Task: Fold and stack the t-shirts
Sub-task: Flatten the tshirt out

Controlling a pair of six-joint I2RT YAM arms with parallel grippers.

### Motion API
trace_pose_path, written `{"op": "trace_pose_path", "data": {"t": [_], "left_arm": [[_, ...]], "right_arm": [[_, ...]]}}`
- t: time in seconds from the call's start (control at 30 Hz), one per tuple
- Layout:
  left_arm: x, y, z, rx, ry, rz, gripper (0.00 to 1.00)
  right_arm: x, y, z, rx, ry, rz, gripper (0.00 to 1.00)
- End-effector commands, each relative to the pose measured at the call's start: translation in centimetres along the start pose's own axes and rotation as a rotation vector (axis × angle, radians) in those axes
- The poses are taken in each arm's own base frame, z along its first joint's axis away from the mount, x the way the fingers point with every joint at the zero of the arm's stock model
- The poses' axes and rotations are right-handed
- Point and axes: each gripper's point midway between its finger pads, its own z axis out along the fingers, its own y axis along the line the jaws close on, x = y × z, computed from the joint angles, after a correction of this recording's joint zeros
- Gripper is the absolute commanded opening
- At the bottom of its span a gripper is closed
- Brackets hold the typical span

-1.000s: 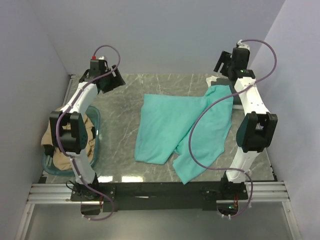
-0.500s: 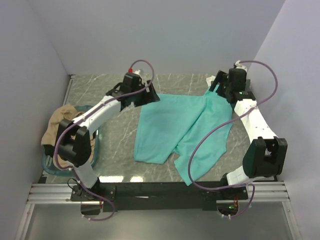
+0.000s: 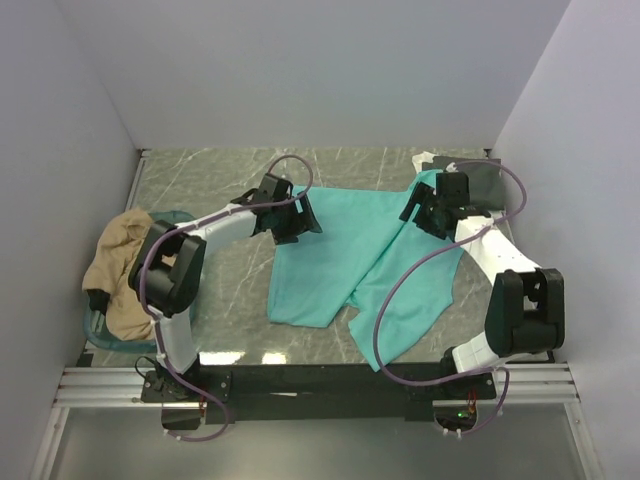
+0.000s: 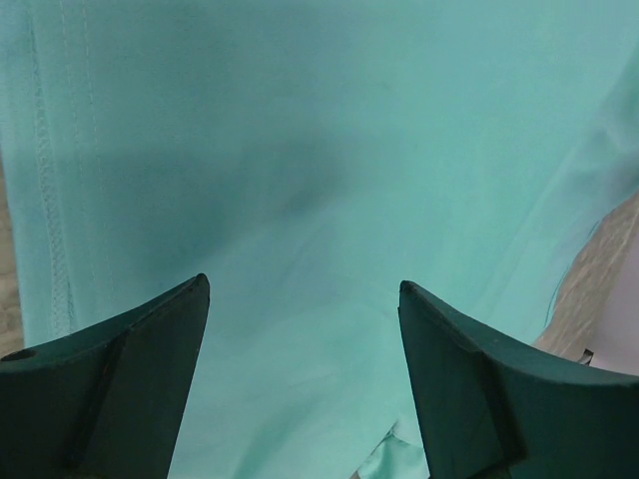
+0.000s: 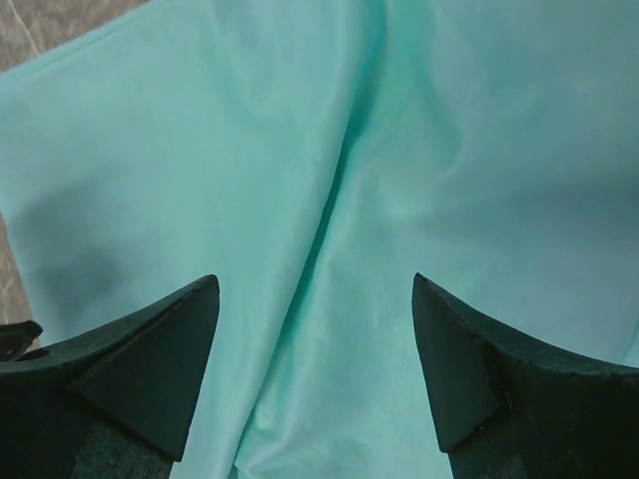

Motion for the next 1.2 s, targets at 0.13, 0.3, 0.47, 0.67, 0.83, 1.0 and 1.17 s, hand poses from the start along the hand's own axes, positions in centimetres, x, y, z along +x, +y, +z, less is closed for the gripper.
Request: {"op": "trace_pose_path", "data": {"t": [0.13, 0.3, 0.47, 0.67, 0.83, 1.0, 1.17], "left_arm": [[-0.5, 3.1, 1.5, -0.059, -0.016, 0.008, 0.82], [-1.1, 5.6, 1.5, -0.097, -0.019, -0.015, 0.82], [-2.1, 8.7, 1.1, -0.164, -0.035, -0.036, 0.83], [-3.9, 12.4, 0.1, -0.243, -0.068, -0.071, 0.83], [-5.7, 14.7, -0.5, -0.32, -0.097, -0.074, 0.83], [-8.1, 16.8, -1.3, -0.373, -0.135, -0.108, 0.83], [-9.6, 18.2, -1.8, -0.413, -0.135, -0.107, 0.83]], "right_arm": [[2.6, 1.8, 1.3, -0.057, 0.062, -0.004, 0.83], [4.7, 2.3, 2.6, -0.042, 0.122, -0.034, 0.82], [6.3, 3.2, 3.5, -0.04, 0.171, -0.058, 0.82], [7.8, 4.1, 4.2, -0.041, 0.212, -0.084, 0.82], [8.6, 4.7, 4.9, -0.032, 0.24, -0.11, 0.81], [9.1, 4.4, 5.3, -0.011, 0.268, -0.124, 0.81], [9.4, 4.4, 6.3, 0.006, 0.301, -0.14, 0.81]]}}
